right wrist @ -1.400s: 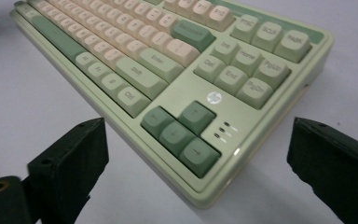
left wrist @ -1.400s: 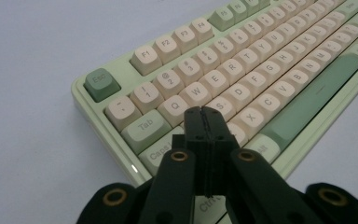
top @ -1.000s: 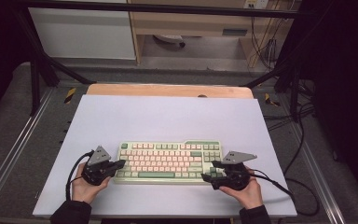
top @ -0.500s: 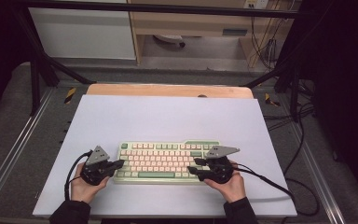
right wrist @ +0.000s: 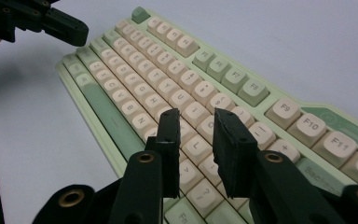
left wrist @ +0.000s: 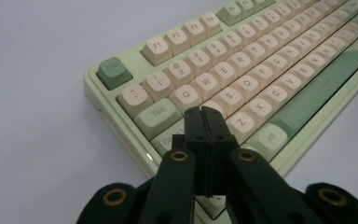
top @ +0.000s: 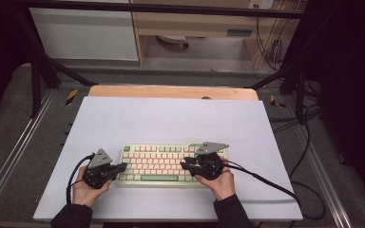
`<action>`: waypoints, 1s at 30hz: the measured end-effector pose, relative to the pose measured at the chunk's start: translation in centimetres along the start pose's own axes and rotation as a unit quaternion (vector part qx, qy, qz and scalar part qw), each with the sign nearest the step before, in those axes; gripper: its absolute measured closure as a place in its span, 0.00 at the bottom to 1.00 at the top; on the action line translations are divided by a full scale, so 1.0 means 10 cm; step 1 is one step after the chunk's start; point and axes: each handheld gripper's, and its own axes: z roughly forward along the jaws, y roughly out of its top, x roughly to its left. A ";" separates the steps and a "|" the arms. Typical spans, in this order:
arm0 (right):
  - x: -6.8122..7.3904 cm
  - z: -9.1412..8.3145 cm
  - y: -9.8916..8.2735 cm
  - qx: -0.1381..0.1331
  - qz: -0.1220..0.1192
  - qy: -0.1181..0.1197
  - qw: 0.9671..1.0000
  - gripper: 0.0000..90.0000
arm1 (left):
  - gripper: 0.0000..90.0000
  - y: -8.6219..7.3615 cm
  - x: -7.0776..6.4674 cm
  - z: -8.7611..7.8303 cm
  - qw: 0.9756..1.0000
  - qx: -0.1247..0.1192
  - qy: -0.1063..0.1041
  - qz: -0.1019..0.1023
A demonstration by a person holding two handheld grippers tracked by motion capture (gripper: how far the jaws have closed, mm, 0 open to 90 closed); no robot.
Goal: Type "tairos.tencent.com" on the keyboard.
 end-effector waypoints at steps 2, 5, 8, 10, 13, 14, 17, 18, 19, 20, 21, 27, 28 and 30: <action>0.00 0.04 0.02 0.001 0.000 0.001 1.000 0.82 | 1.00 0.00 0.00 0.00 1.000 -0.001 0.000 0.000; 0.03 0.10 0.06 0.007 -0.008 -0.004 1.000 0.85 | 1.00 0.00 0.00 0.00 1.000 -0.001 -0.001 0.001; 0.04 0.17 0.09 0.007 -0.005 -0.002 1.000 0.89 | 1.00 0.00 0.00 0.00 1.000 0.000 -0.001 0.001; 0.04 0.21 0.11 0.008 -0.005 -0.001 1.000 0.92 | 1.00 0.00 0.00 0.00 1.000 0.000 -0.001 0.001; 0.04 0.27 0.12 0.007 -0.004 -0.003 1.000 0.96 | 1.00 0.00 0.00 0.00 1.000 -0.001 -0.001 0.001; 0.03 0.29 0.13 0.007 -0.002 -0.002 1.000 0.97 | 1.00 0.00 0.00 0.00 1.000 -0.001 -0.001 0.001; 0.02 0.32 0.13 0.002 0.005 -0.003 1.000 1.00 | 1.00 0.00 0.00 0.00 1.000 -0.002 -0.001 0.001; 0.02 0.33 0.14 0.002 0.007 -0.002 1.000 1.00 | 1.00 0.00 0.00 0.00 1.000 -0.001 -0.001 0.001; 0.02 0.34 0.14 0.002 0.009 -0.003 1.000 1.00 | 1.00 0.00 0.00 0.00 1.000 -0.001 -0.001 0.002; 0.01 0.35 0.14 0.003 0.010 -0.002 1.000 1.00 | 1.00 0.00 0.00 0.01 1.000 -0.001 -0.001 0.002; 0.01 0.37 0.14 0.002 0.009 -0.002 1.000 1.00 | 1.00 0.00 -0.01 0.01 1.000 -0.001 -0.001 0.002; 0.02 0.47 0.13 0.014 0.005 -0.006 1.000 1.00 | 1.00 0.00 0.00 0.00 1.000 -0.001 -0.001 0.003; 0.02 0.49 0.13 0.015 0.008 -0.006 1.000 1.00 | 1.00 0.00 0.00 0.00 1.000 -0.002 -0.001 0.002; 0.02 0.52 0.12 0.017 0.005 -0.009 1.000 1.00 | 1.00 0.00 0.00 0.00 1.000 -0.002 -0.002 0.002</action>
